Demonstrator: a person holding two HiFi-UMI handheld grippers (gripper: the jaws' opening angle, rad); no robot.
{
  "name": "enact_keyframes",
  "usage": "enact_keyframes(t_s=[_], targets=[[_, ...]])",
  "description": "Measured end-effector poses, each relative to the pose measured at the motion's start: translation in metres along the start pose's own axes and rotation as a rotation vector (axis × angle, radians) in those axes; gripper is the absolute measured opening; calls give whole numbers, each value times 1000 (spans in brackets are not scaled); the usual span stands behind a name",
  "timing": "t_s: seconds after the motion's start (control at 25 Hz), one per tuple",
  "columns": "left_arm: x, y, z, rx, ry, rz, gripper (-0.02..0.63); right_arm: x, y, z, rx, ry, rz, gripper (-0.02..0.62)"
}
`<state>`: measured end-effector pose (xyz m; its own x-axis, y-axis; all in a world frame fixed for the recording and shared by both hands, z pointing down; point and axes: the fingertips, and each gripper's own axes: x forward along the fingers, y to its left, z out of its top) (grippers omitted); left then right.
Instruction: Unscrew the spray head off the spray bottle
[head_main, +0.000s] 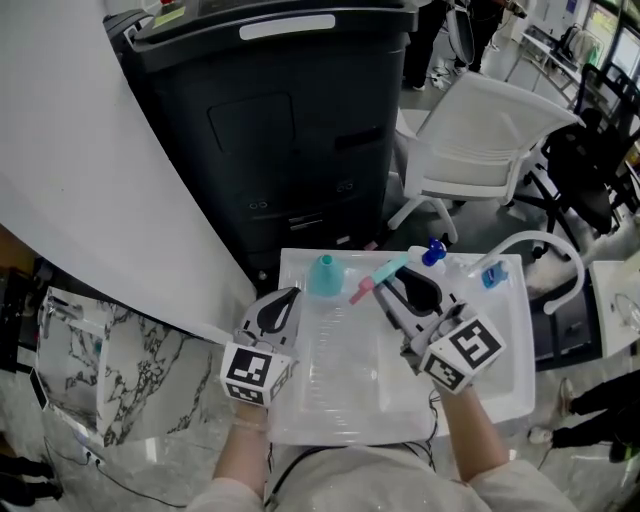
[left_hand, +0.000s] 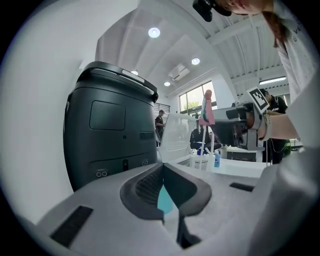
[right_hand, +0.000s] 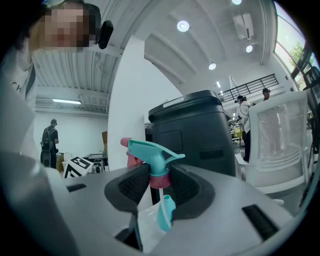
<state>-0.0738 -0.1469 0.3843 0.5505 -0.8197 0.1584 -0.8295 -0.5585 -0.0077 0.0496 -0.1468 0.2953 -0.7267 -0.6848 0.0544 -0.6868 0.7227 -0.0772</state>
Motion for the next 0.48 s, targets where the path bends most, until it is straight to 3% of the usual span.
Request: enact_keyframes(t_s=[0.48], targets=[[-36,-23,10,-34,-38,65,6,-41,10,-19,26,17,-21,135]])
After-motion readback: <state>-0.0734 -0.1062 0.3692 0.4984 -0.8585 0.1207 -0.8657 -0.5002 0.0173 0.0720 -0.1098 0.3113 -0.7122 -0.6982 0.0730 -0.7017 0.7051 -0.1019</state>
